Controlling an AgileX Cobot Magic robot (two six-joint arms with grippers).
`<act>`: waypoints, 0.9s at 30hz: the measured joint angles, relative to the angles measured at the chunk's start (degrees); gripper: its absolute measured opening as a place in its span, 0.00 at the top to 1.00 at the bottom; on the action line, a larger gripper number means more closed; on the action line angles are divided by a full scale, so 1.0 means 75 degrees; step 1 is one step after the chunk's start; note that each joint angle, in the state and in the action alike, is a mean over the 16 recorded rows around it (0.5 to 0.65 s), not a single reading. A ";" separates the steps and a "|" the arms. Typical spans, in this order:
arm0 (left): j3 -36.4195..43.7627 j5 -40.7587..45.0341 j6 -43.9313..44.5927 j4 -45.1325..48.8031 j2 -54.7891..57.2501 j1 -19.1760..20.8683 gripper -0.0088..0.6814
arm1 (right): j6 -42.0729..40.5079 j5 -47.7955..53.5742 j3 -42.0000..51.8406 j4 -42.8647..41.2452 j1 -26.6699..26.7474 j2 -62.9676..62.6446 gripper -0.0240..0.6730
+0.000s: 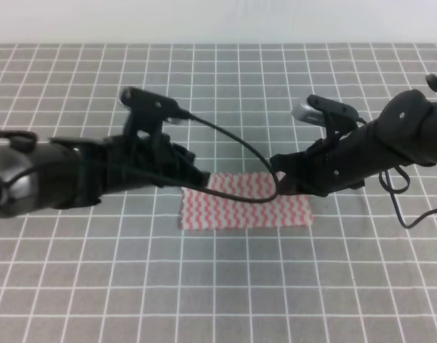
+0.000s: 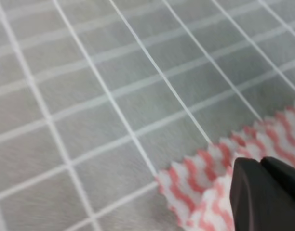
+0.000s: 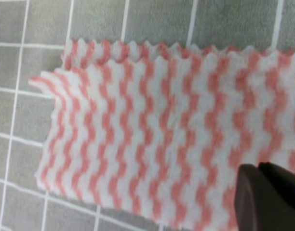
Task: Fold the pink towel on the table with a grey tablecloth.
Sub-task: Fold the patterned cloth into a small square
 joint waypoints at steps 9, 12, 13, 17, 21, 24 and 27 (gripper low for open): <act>-0.0242 0.0456 -0.0150 -0.0022 0.0911 -0.0001 0.99 | -0.0001 0.0301 0.0000 -0.0041 0.0000 -0.0024 0.97; -0.0387 0.0467 -0.0150 -0.0033 0.1148 -0.0001 0.99 | -0.0002 0.0312 0.0000 -0.0041 0.0000 -0.0023 0.97; -0.0433 0.0462 -0.0150 -0.0033 0.1216 -0.0001 0.99 | -0.0002 0.0311 0.0000 -0.0041 0.0000 -0.0023 0.97; -0.0585 0.0434 -0.0148 -0.0033 0.1411 -0.0002 0.99 | -0.0003 0.0310 0.0000 -0.0041 0.0000 -0.0028 0.97; -0.0683 0.0403 -0.0143 -0.0033 0.1461 -0.0002 0.99 | -0.0002 0.0311 0.0000 -0.0071 0.0000 -0.0027 0.97; -0.0726 0.0380 -0.0148 -0.0033 0.1382 -0.0002 0.99 | -0.0003 0.0324 0.0000 -0.0108 -0.0008 -0.0021 0.97; -0.0705 0.0400 -0.0273 0.0098 0.1195 -0.0001 0.99 | -0.0002 0.0371 0.0000 -0.0145 -0.0030 -0.0021 0.97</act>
